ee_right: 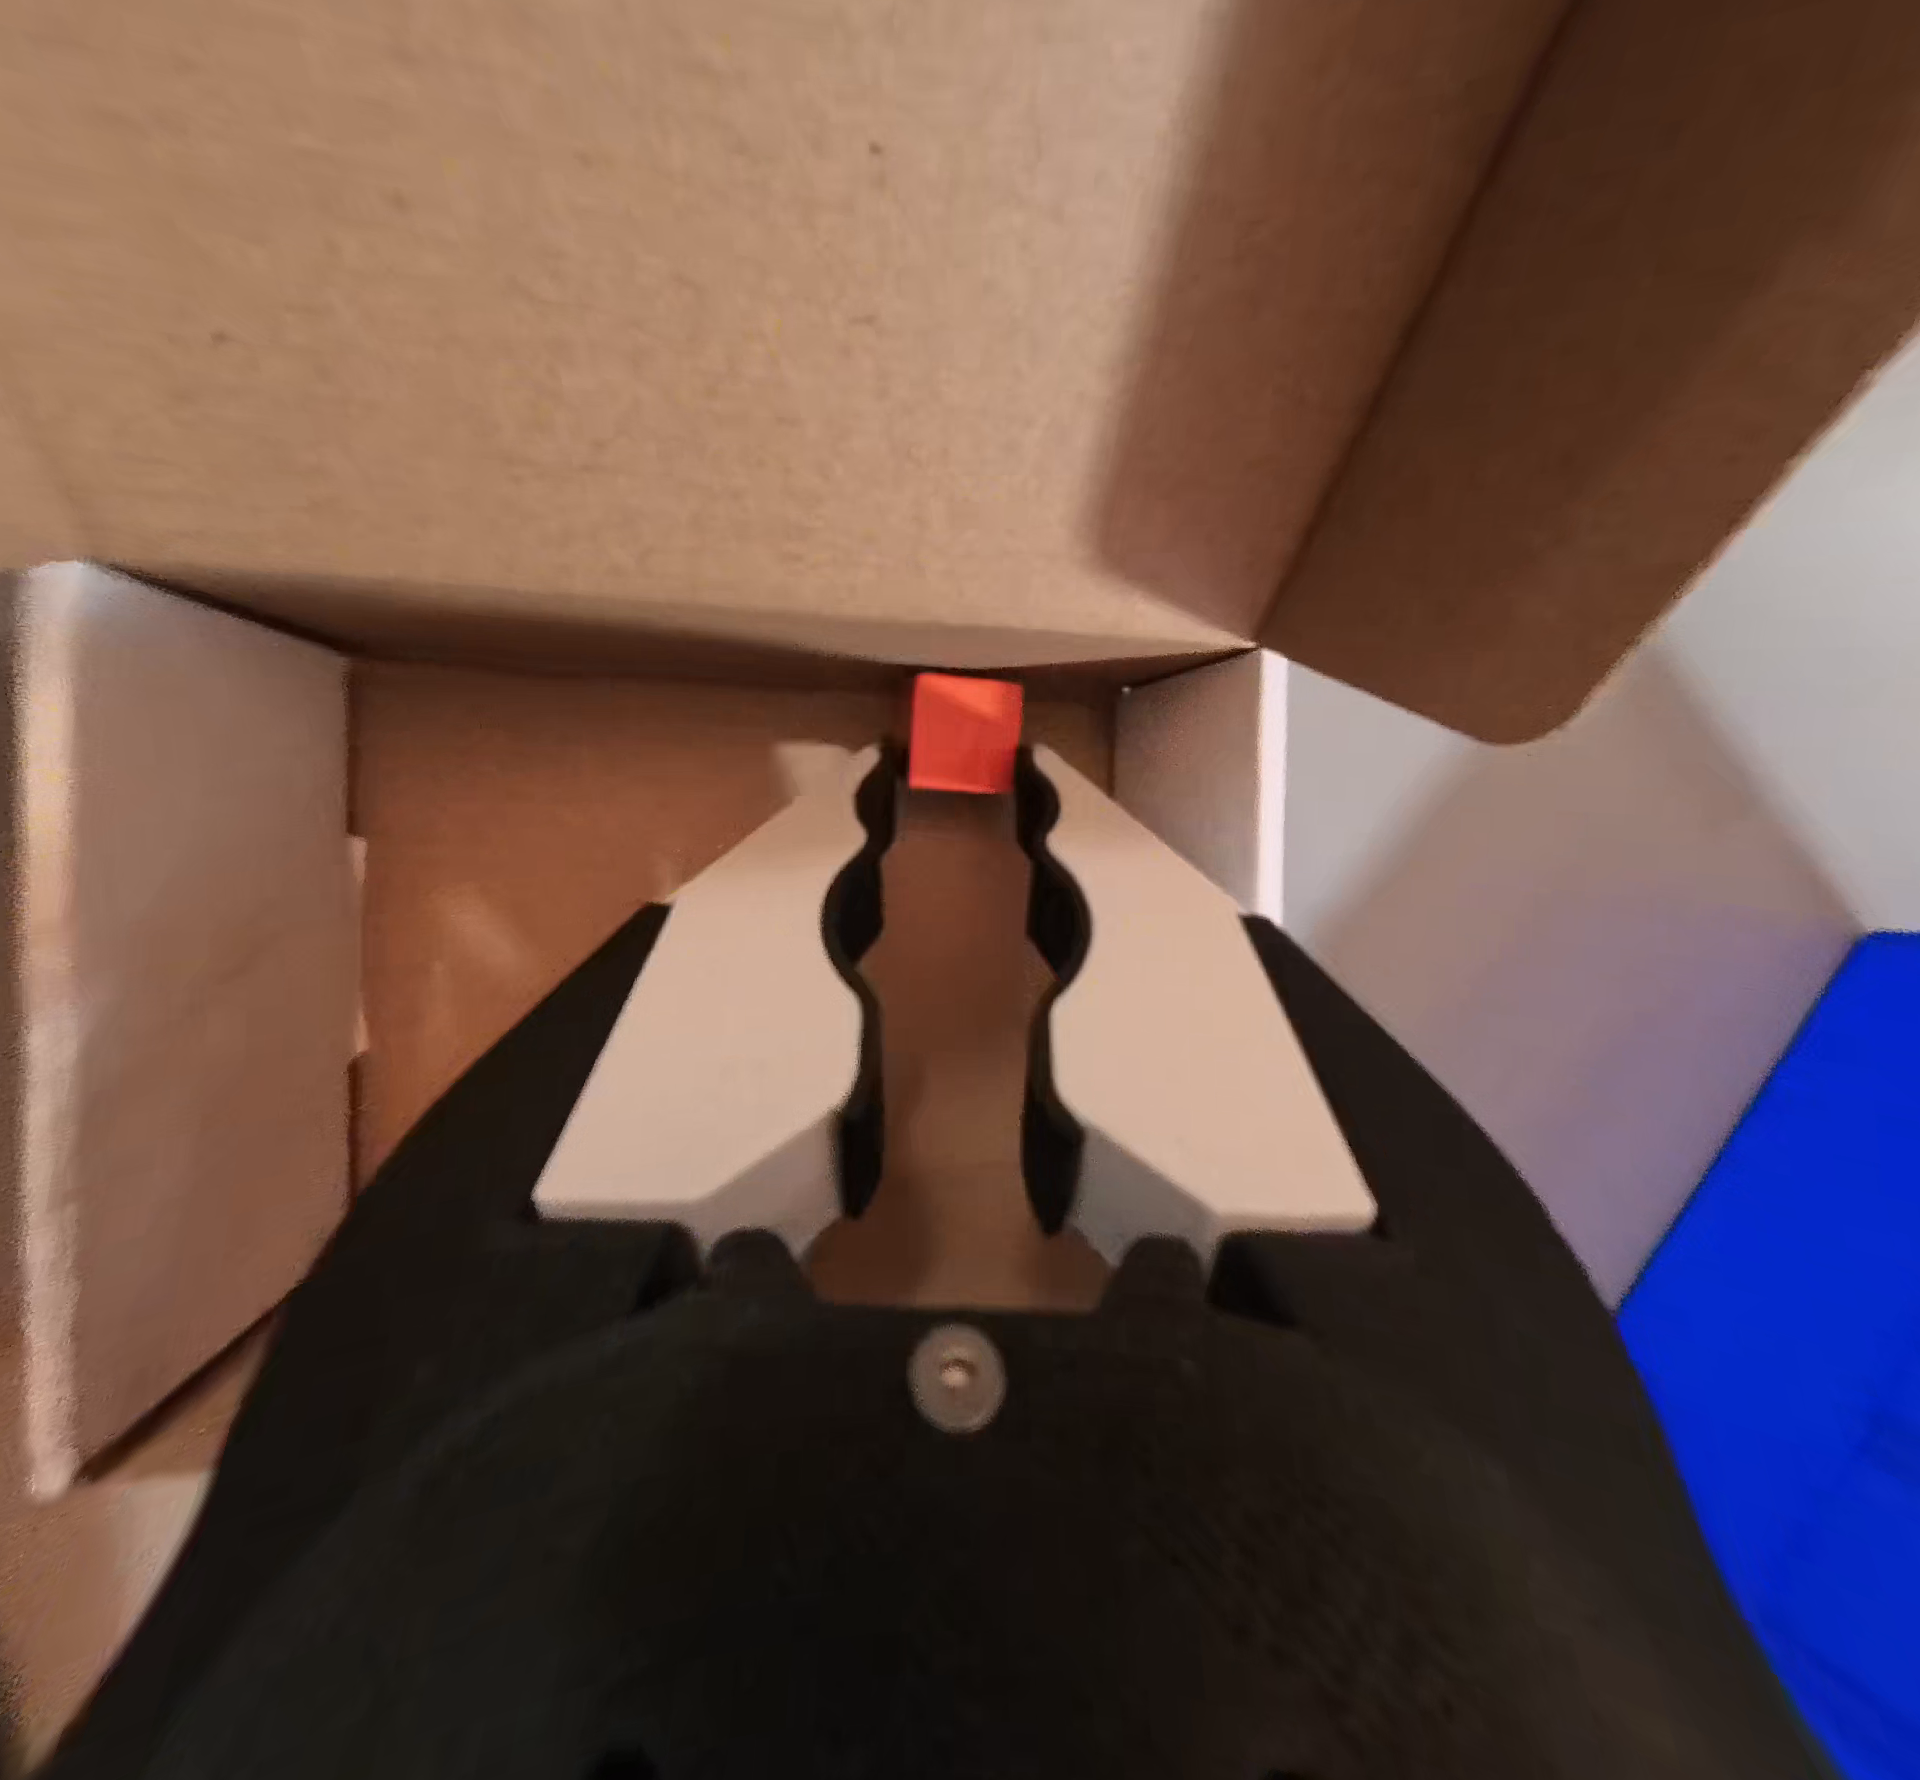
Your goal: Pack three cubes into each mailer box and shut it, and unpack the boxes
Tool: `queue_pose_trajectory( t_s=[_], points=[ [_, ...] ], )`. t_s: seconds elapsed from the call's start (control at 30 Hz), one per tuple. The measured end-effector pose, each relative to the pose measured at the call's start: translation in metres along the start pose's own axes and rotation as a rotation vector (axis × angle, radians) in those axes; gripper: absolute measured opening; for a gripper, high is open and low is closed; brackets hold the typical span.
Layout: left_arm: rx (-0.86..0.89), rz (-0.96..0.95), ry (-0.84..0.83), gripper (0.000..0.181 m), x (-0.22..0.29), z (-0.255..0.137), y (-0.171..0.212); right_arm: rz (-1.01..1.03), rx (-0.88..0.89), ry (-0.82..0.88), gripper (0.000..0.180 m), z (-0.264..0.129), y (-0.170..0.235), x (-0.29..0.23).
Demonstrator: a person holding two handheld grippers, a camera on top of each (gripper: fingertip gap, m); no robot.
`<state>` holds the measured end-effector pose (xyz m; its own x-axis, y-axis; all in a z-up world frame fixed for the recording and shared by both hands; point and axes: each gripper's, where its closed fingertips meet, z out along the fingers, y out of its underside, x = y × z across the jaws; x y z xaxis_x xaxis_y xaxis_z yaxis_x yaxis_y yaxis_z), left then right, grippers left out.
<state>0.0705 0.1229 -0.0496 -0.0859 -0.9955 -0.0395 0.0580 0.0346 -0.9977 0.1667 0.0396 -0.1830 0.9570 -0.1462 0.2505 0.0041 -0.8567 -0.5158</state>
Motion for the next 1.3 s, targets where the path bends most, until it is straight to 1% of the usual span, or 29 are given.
queue_pose_trajectory(
  t_s=[0.13,0.23,0.3,0.37,0.47,0.53,0.57,0.63,0.7,0.77,0.83,0.9,0.97,1.07,1.13,1.2,1.27,1.3],
  points=[
    [0.002,0.006,0.0,0.029,0.001,0.0,0.0,0.024,0.057,-0.07,0.021,-0.013,-0.006,-0.006],
    [0.001,0.002,-0.002,0.029,0.0,0.0,0.0,0.033,0.082,-0.085,0.02,-0.021,-0.008,-0.005],
    [0.001,0.004,-0.003,0.029,0.0,0.0,0.0,0.022,0.105,-0.067,0.02,-0.032,-0.012,0.001],
    [0.002,0.009,-0.001,0.029,0.0,0.0,-0.001,0.016,0.154,-0.002,0.021,-0.059,-0.018,0.022],
    [0.012,0.028,0.001,0.03,0.001,-0.002,-0.003,0.065,0.242,0.16,0.021,-0.121,-0.017,0.085],
    [0.012,0.035,0.001,0.03,0.001,-0.002,-0.003,0.133,0.255,0.251,0.021,-0.16,0.008,0.131],
    [0.01,0.033,0.003,0.03,0.001,-0.001,-0.003,0.193,0.225,0.282,0.021,-0.174,0.032,0.154],
    [0.009,0.029,0.003,0.03,0.001,-0.001,-0.002,0.346,0.112,0.33,0.021,-0.186,0.096,0.194],
    [0.008,0.026,0.002,0.03,0.001,-0.001,-0.002,0.471,-0.035,0.404,0.021,-0.186,0.168,0.227],
    [0.007,0.019,0.0,0.03,0.001,0.0,-0.001,0.504,-0.135,0.446,0.021,-0.174,0.221,0.241],
    [0.005,0.013,-0.002,0.03,0.002,0.0,-0.001,0.528,-0.207,0.423,0.021,-0.156,0.252,0.241],
    [0.005,0.016,-0.005,0.03,0.003,0.001,-0.001,0.521,-0.284,0.442,0.021,-0.147,0.271,0.244],
    [0.006,0.024,-0.005,0.03,0.004,0.0,-0.002,0.515,-0.353,0.457,0.021,-0.143,0.283,0.244],
    [0.009,0.03,-0.003,0.03,0.004,0.001,-0.002,0.52,-0.438,0.438,0.031,-0.136,0.298,0.238],
    [0.009,0.025,0.0,0.03,0.004,0.0,-0.002,0.518,-0.446,0.454,0.038,-0.138,0.3,0.239],
    [0.01,0.023,0.002,0.03,0.003,0.0,-0.001,0.523,-0.431,0.466,0.044,-0.141,0.295,0.241],
    [0.011,0.022,0.004,0.03,0.002,-0.001,-0.002,0.512,-0.36,0.496,0.07,-0.148,0.274,0.246],
    [0.011,0.022,0.006,0.03,0.002,0.0,-0.002,0.496,-0.319,0.516,0.073,-0.153,0.258,0.247]
  ],
)
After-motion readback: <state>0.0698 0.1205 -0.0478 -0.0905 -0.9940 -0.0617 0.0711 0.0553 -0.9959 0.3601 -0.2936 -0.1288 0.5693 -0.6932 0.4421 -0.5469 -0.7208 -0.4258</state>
